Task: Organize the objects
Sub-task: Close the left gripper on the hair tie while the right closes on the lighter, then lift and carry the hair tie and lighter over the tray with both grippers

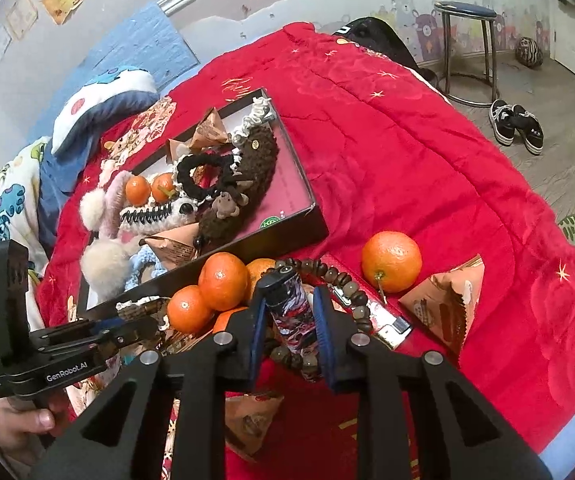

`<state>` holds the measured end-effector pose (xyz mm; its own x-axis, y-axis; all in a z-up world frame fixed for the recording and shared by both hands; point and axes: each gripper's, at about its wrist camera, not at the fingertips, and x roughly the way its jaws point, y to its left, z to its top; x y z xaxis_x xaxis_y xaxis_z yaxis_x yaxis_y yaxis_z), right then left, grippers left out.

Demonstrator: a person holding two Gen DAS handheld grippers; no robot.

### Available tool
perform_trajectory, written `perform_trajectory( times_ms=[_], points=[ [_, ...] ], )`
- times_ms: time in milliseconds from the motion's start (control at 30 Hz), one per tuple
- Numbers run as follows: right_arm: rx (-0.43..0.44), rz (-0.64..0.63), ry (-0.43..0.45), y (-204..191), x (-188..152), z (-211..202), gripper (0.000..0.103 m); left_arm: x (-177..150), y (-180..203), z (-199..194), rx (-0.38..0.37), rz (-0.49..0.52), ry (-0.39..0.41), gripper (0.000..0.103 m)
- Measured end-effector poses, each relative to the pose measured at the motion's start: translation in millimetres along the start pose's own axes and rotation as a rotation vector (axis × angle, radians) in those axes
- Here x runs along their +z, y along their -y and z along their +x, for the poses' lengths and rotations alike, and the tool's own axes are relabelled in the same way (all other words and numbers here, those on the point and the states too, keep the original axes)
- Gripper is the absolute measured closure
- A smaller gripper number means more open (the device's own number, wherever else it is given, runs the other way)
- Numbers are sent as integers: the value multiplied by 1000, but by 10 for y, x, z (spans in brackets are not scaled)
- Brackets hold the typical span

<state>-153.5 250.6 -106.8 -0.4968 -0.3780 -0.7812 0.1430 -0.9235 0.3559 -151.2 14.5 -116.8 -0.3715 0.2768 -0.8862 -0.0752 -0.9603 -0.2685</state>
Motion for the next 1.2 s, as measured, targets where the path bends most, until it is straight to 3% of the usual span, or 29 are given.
perform_trajectory(
  times_ms=[267, 867, 1200],
  points=[
    [3, -9, 31, -33, 7, -98, 82, 10, 84, -125, -11, 44, 29, 80],
    [15, -74, 101, -211, 90, -258, 85, 29, 60, -471, -33, 36, 105, 80],
    [55, -39, 113, -175, 166, -294, 86, 66, 70, -597, -46, 37, 128, 80]
  ],
)
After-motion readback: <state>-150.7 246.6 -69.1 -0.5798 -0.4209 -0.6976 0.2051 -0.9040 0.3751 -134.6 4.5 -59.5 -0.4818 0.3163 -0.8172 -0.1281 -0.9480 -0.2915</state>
